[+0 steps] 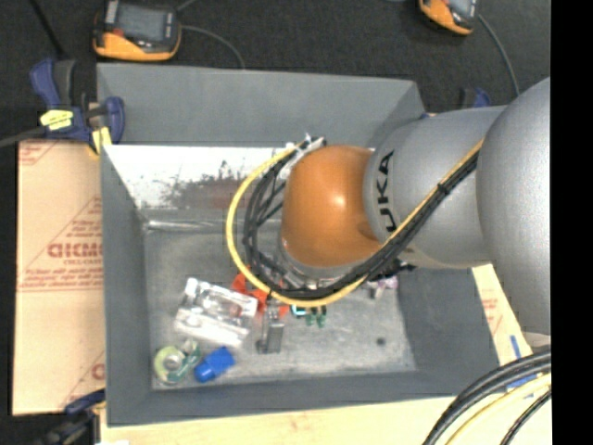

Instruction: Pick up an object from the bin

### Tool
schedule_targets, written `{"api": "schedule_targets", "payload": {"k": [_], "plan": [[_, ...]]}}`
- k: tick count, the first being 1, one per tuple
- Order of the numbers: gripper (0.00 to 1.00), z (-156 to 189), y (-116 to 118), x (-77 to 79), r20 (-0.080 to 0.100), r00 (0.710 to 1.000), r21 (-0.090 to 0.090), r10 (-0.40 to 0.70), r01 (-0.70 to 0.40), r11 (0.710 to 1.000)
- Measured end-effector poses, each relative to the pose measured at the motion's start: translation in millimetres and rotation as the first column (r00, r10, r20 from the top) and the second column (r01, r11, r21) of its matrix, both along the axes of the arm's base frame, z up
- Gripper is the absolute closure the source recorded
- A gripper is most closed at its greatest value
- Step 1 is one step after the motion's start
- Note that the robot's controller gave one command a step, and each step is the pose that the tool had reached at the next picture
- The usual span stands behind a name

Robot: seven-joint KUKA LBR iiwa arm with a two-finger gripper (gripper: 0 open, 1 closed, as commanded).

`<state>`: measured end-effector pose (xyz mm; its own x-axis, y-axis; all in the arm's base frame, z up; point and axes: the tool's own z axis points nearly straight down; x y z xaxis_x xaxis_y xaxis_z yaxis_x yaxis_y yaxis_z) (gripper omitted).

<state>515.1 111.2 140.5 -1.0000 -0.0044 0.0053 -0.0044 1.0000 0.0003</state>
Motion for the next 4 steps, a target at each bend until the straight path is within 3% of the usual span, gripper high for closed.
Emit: {"api": "schedule_targets", "payload": {"k": [1, 2, 3, 4], "plan": [[0.00, -60.8, 4.3, 40.9, 0.005, 0.955, 0.002, -0.295, 0.295, 0.955], [1.00, -58.9, 6.2, 40.8, 0.004, 0.955, 0.004, -0.296, 0.296, 0.955], [1.00, 73.6, 8.6, 23.6, 0.014, 0.951, 0.005, -0.310, 0.310, 0.951], [1.00, 2.4, -53.4, 19.6, 0.004, 0.997, -0.004, -0.071, 0.071, 0.997]]}}
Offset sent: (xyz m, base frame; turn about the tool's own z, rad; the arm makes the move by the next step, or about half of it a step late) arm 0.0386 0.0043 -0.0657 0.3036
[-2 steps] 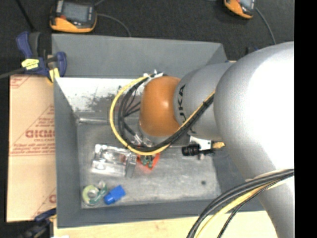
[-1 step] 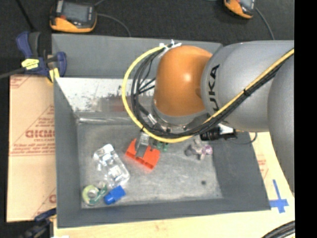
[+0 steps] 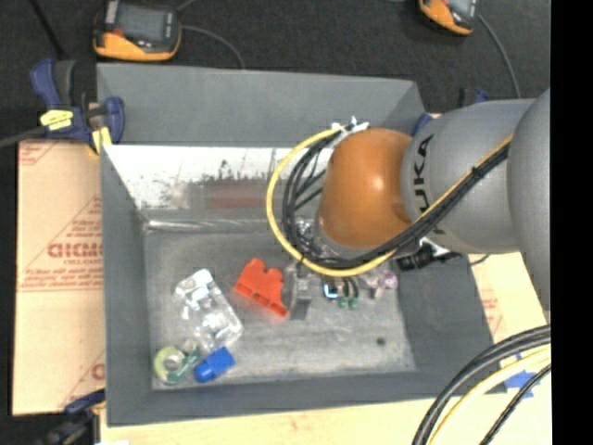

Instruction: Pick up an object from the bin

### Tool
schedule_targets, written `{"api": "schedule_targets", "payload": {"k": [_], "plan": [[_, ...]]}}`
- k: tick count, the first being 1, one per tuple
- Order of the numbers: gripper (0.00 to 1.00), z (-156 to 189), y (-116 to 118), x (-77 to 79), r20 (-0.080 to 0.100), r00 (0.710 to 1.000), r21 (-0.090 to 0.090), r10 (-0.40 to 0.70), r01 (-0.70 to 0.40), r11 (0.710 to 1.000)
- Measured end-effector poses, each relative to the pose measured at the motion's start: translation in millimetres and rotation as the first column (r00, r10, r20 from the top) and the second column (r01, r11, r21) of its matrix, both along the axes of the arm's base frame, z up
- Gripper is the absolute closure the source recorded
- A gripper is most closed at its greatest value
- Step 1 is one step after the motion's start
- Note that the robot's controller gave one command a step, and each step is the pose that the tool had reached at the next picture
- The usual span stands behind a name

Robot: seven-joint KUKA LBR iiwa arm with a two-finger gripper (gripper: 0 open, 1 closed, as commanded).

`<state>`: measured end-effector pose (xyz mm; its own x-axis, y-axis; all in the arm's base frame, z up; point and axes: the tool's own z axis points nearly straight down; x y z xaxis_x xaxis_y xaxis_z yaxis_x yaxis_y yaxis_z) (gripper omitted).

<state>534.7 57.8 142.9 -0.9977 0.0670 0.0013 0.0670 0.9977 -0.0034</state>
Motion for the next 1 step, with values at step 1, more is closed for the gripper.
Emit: {"api": "schedule_targets", "payload": {"k": [1], "plan": [[0.00, 1.7, 2.2, 0.9, 0.004, 1.000, 0.003, 0.000, 0.000, 1.000]]}}
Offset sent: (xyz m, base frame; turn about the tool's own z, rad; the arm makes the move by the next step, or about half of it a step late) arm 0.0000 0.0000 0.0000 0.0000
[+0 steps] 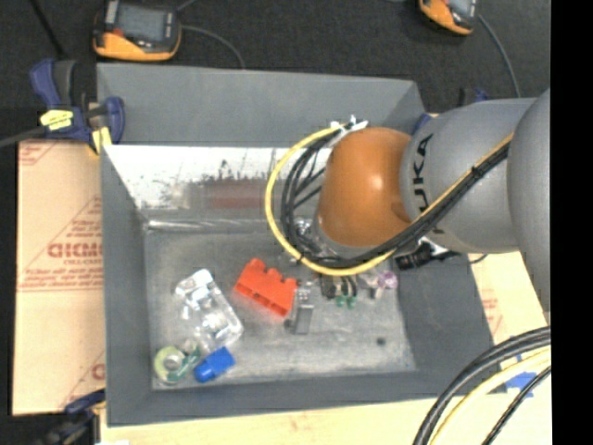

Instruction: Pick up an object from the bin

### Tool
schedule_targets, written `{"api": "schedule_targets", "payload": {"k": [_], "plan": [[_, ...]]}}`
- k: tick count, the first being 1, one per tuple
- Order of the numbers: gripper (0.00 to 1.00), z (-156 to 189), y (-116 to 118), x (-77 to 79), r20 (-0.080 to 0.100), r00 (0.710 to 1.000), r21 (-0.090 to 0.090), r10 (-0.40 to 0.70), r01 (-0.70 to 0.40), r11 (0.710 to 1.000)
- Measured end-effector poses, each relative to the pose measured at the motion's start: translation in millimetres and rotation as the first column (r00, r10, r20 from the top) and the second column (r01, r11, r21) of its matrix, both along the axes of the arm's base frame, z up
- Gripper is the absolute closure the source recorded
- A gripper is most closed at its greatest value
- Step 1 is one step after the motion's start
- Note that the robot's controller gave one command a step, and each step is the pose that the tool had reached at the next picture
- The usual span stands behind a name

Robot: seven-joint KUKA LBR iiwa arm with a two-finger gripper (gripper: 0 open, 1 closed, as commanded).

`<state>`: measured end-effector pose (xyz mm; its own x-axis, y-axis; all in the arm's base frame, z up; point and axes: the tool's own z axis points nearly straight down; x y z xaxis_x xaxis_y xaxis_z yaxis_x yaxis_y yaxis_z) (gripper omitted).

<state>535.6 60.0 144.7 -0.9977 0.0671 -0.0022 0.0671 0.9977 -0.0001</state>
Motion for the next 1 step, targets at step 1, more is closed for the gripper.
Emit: {"api": "schedule_targets", "payload": {"k": [1], "plan": [[0.00, -73.5, 19.4, 23.9, 0.011, 0.990, 0.002, -0.138, 0.138, 0.990]]}}
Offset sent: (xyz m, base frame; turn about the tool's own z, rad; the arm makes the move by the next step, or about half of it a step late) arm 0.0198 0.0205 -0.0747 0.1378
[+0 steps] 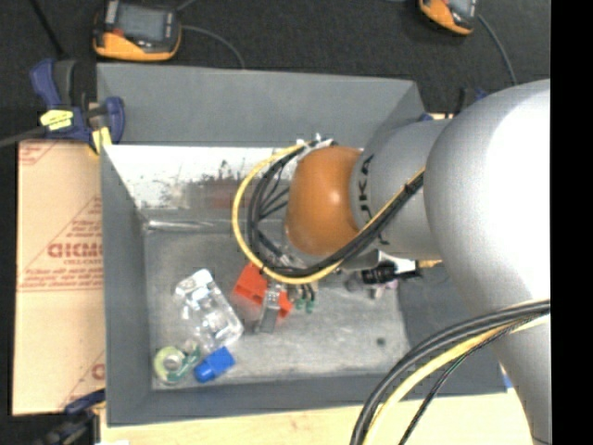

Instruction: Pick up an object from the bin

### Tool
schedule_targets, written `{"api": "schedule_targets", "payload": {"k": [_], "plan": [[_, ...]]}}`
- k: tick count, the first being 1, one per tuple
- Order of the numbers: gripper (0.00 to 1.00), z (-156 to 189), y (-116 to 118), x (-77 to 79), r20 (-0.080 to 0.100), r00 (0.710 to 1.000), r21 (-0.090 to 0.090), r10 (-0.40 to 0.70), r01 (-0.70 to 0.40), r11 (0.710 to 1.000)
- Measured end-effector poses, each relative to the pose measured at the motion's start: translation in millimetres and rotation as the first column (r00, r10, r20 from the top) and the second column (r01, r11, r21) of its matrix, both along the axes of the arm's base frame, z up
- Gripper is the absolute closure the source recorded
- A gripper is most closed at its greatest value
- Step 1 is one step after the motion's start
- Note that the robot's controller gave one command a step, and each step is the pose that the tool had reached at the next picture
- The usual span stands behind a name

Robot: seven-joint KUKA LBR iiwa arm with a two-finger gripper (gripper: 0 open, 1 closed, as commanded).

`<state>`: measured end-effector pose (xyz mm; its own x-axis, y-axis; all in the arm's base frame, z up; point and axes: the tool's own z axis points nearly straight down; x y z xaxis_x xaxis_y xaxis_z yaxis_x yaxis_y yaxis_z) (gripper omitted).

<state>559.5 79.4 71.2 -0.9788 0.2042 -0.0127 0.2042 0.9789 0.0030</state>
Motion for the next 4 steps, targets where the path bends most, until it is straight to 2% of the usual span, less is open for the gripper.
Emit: {"api": "schedule_targets", "payload": {"k": [1, 2, 3, 4], "plan": [[1.00, 4.2, -0.3, 1.3, 0.003, 1.000, 0.001, -0.001, 0.001, 1.000], [1.00, 39.7, -13.8, 10.8, -0.005, 1.000, 0.000, -0.001, 0.001, 1.000], [1.00, 2.0, -20.5, 8.2, -0.003, 0.998, 0.004, -0.058, 0.058, 0.998], [1.00, 59.0, -34.1, 25.0, -0.003, 0.999, 0.000, -0.052, 0.052, 0.999]]}}
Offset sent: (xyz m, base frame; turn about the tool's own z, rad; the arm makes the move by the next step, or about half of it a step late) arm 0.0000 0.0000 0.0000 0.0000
